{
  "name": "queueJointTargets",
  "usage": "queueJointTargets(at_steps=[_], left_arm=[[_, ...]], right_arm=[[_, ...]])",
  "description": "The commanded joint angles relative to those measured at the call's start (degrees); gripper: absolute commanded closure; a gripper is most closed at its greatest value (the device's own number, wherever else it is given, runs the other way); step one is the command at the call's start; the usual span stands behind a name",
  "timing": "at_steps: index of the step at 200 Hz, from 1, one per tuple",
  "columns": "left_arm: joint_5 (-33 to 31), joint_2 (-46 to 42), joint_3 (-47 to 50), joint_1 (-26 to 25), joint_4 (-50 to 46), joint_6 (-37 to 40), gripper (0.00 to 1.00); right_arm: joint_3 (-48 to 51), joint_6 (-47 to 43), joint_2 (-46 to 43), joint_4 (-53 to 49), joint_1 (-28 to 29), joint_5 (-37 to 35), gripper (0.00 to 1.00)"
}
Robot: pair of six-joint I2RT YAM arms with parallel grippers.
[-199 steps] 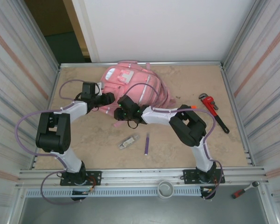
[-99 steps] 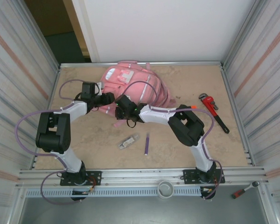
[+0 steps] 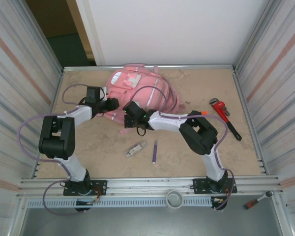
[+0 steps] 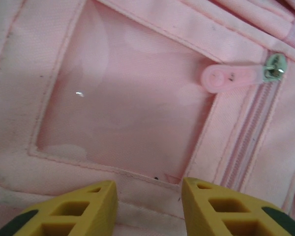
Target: Pack the student bag
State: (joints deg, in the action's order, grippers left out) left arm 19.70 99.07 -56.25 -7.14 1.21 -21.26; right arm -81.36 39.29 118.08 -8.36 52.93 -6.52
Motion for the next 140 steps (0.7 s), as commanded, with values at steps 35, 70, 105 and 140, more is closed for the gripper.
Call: queueJointTargets(at_steps=[35, 70, 105, 140], left_arm=[[-4.38, 3.65, -0.18, 2.69, -3.41, -0.52, 0.68], [-3.84, 4.05, 0.26, 3.49, -2.86, -0.81, 0.69], [-3.98, 4.41, 0.17, 3.7, -2.86, -0.74, 0.69], [-3.65, 4.38, 0.26, 3.71, -2.71, -0.37, 0.69]], right_arm=[[7.71, -3.93, -8.03, 0.23, -4.61, 6.36, 1.0], [10.46, -6.24, -10.87, -2.71, -7.29, 5.4, 1.0], [12.46, -10.37, -13.92, -6.8, -10.04, 5.3, 1.0], [14.29, -14.9, -15.3, -6.22, -13.9, 14.4, 1.0]])
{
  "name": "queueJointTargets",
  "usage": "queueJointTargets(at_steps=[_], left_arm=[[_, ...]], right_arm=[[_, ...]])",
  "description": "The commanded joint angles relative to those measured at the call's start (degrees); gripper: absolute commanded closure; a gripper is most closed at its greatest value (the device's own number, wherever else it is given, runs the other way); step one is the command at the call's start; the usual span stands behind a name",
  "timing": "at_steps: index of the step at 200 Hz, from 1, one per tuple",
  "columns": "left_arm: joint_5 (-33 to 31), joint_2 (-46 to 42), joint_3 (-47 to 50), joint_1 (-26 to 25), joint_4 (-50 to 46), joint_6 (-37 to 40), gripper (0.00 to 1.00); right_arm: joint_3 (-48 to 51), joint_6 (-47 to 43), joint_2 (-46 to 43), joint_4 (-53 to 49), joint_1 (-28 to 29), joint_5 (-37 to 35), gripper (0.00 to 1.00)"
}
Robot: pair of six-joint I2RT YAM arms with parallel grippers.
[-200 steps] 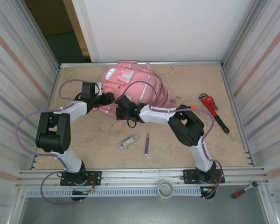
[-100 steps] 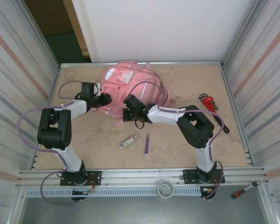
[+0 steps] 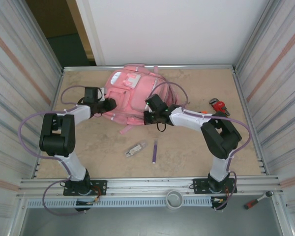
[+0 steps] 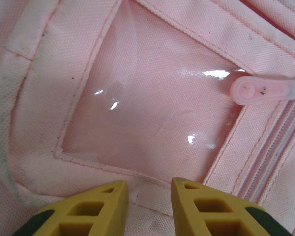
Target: Pack the student bag
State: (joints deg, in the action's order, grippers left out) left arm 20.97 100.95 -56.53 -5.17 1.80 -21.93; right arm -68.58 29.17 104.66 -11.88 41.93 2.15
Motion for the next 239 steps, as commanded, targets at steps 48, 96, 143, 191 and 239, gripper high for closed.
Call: queueJointTargets(at_steps=[48, 96, 143, 191, 239], left_arm=[[-4.09, 1.62, 0.7, 1.74, -3.28, 0.66, 0.69], [-3.68, 1.62, 0.64, 1.74, -2.82, 0.64, 0.69], [-3.31, 1.47, 0.72, 1.6, -2.77, 0.81, 0.69], [-3.43, 1.22, 0.81, 1.65, -2.72, 0.86, 0.69], [-3.32, 1.18, 0.64, 1.64, -2.7, 0.99, 0.69]], right_arm=[[0.49, -5.76, -0.75, 2.63, -0.49, 14.38, 0.86], [-0.92, 10.87, 3.24, 11.9, 3.66, 12.72, 0.63], [-5.12, 16.52, 8.06, 14.6, 5.44, 10.72, 0.58], [-5.68, 22.37, 9.95, 15.3, 5.26, 8.22, 0.6], [-5.21, 28.73, 10.33, 17.13, 5.51, 5.63, 0.67]])
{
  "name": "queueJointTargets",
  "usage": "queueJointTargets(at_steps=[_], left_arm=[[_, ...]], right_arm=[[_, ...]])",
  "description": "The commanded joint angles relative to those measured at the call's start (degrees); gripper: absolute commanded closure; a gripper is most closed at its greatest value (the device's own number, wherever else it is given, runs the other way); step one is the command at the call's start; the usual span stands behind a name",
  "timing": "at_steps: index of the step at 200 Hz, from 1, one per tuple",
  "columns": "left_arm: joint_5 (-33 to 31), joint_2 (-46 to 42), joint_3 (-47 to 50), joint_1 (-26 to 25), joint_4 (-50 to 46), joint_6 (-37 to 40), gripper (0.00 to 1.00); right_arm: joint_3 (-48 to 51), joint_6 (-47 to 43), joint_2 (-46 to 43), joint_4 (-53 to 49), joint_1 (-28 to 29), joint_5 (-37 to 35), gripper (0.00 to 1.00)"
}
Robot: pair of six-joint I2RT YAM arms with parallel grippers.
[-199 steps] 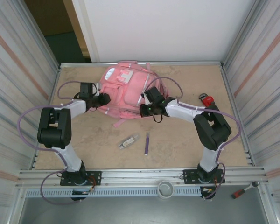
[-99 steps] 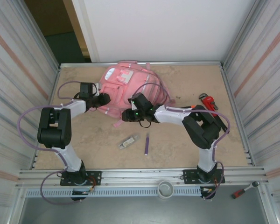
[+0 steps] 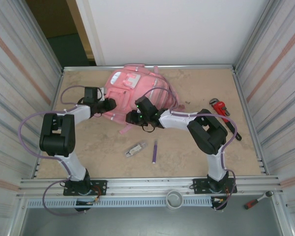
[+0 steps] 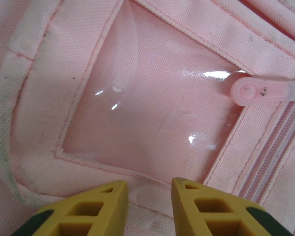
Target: Pack the student bag
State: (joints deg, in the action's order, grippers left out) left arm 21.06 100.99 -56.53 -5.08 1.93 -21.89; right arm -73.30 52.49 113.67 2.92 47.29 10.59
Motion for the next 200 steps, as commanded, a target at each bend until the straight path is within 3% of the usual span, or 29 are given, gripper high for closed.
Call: queueJointTargets(at_steps=[1, 89, 133, 200], left_arm=[[-3.4, 1.14, 0.64, 1.52, -2.87, 0.91, 0.69], [-3.17, 0.83, 0.72, 1.45, -2.73, 1.05, 0.69], [-3.07, 0.72, 0.64, 1.48, -2.78, 1.05, 0.69], [-2.87, 0.63, 0.72, 1.48, -2.62, 1.0, 0.69]], right_arm=[[-0.46, 5.59, 1.4, 2.39, 0.12, -2.83, 0.67], [1.61, 17.65, 2.15, 8.75, 1.56, -5.26, 0.69], [4.33, 19.87, 0.53, 10.72, 3.05, -10.03, 0.71], [1.73, 18.88, 3.36, 11.06, 2.24, -10.59, 0.74]])
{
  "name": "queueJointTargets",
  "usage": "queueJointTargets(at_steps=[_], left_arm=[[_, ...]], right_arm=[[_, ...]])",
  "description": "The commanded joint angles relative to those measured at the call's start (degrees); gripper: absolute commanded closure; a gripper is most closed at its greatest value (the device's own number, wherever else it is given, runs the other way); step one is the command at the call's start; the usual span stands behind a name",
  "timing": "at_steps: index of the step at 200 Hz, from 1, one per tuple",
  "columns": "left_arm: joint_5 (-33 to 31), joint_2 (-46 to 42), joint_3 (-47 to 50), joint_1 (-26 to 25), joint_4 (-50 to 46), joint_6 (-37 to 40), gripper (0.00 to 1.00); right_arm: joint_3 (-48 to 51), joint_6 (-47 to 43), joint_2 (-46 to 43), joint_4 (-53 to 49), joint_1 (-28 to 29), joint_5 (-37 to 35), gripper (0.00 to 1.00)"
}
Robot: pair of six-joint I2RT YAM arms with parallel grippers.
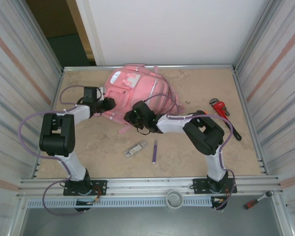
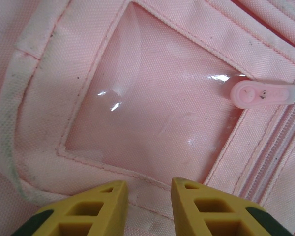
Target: Pack the student bag
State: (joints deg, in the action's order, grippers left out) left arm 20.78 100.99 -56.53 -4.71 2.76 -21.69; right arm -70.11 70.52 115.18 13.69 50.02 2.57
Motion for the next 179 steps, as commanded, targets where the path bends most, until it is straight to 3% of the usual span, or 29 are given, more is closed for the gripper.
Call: queueJointTargets(at_steps=[1, 80, 119, 179], left_arm=[[-2.58, 0.62, 0.72, 1.11, -3.46, 0.79, 0.69], [-2.54, 0.61, 0.72, 0.99, -3.41, 1.0, 0.7], [-3.14, 0.7, 0.64, 0.89, -3.74, 1.24, 0.7], [-8.54, 3.39, -1.6, 1.27, -8.49, 1.81, 0.92]], right_arm=[[-1.49, 0.85, 1.87, 0.28, -0.52, -2.57, 0.74], [-1.22, 1.02, 1.72, 0.63, -0.62, -4.04, 0.86], [0.41, 0.2, -0.95, -0.69, -0.93, -4.94, 1.0], [7.47, -12.15, -10.55, -14.63, -6.3, -0.76, 1.0]])
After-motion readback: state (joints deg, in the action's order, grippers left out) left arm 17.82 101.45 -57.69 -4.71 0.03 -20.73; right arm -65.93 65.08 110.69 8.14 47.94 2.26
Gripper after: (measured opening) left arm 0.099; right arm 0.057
